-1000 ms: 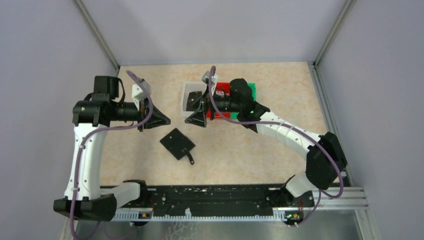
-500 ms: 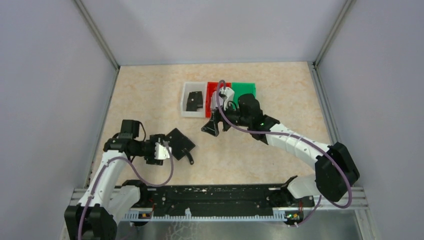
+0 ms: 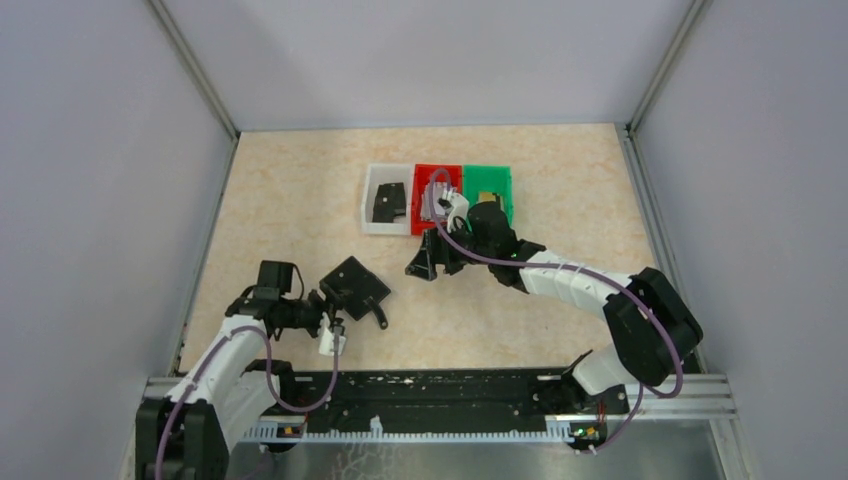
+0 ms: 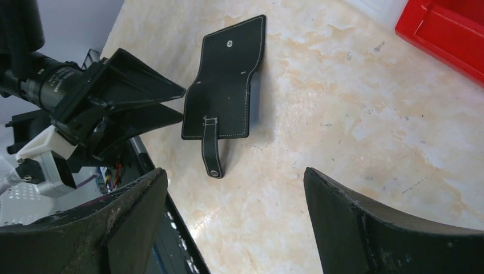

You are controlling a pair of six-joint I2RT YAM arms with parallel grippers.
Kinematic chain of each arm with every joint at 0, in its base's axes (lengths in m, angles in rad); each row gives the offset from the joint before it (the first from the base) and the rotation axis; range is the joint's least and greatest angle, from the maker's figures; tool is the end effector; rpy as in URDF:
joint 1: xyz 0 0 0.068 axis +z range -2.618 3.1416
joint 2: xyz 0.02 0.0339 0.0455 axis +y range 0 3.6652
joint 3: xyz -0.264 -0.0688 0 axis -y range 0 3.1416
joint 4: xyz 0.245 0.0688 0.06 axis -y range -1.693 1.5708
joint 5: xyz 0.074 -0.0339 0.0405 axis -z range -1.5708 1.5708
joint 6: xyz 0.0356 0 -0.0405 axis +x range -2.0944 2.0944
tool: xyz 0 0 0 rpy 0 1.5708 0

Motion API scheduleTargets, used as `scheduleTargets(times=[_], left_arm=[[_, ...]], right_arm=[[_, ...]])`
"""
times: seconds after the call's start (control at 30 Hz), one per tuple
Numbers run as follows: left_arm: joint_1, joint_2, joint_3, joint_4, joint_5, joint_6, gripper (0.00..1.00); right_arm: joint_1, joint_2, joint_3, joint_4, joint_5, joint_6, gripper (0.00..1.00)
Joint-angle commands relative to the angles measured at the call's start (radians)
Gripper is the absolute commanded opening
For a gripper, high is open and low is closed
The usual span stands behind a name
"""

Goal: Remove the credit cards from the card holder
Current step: Pick up the card holder from the center of the board.

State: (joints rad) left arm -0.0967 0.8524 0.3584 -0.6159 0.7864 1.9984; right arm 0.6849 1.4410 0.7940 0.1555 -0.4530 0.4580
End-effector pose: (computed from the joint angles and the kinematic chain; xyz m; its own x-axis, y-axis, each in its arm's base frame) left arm 0.1314 -0.0381 0.1601 0.7169 0.5763 -0.3924 0.6530 -0.3577 0.6676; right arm 0.2310 0.2088 0.2254 -0.7115 -0.0678 -0.6994 -0.6166 0.5377 0.5751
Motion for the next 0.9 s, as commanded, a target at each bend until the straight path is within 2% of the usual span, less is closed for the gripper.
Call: scheduleTargets(times=[0.0,0.17,0.4,0.47,0.57,0.67,0.87], left_arm=[[-0.036,0.095,0.011,0.074,0.008,0.122,0.72],[-0.084,0.183,0.039,0.120,-0.026,0.073,0.61],[-0.139,0.225,0.004,0.234,-0.055,0.016,0.58],[-0.144,0.229,0.007,0.235,-0.061,0.009,0.54],[-0.144,0.223,0.017,0.231,-0.055,-0.017,0.44],[-0.144,0.205,0.039,0.195,-0.034,-0.037,0.30],[-0.144,0.104,0.102,0.148,0.039,-0.183,0.07]], right_arm=[[-0.008,-0.011,0.002,0.088,-0.009,0.030,0.87],[-0.009,-0.021,0.005,0.092,-0.017,0.031,0.87],[-0.008,-0.014,0.007,0.093,-0.040,0.029,0.85],[-0.008,-0.013,0.006,0.096,-0.047,0.028,0.84],[-0.009,-0.011,0.007,0.102,-0.059,0.032,0.83],[-0.009,-0.009,0.007,0.110,-0.072,0.032,0.82],[-0.009,-0.015,0.019,0.088,-0.085,0.009,0.82]])
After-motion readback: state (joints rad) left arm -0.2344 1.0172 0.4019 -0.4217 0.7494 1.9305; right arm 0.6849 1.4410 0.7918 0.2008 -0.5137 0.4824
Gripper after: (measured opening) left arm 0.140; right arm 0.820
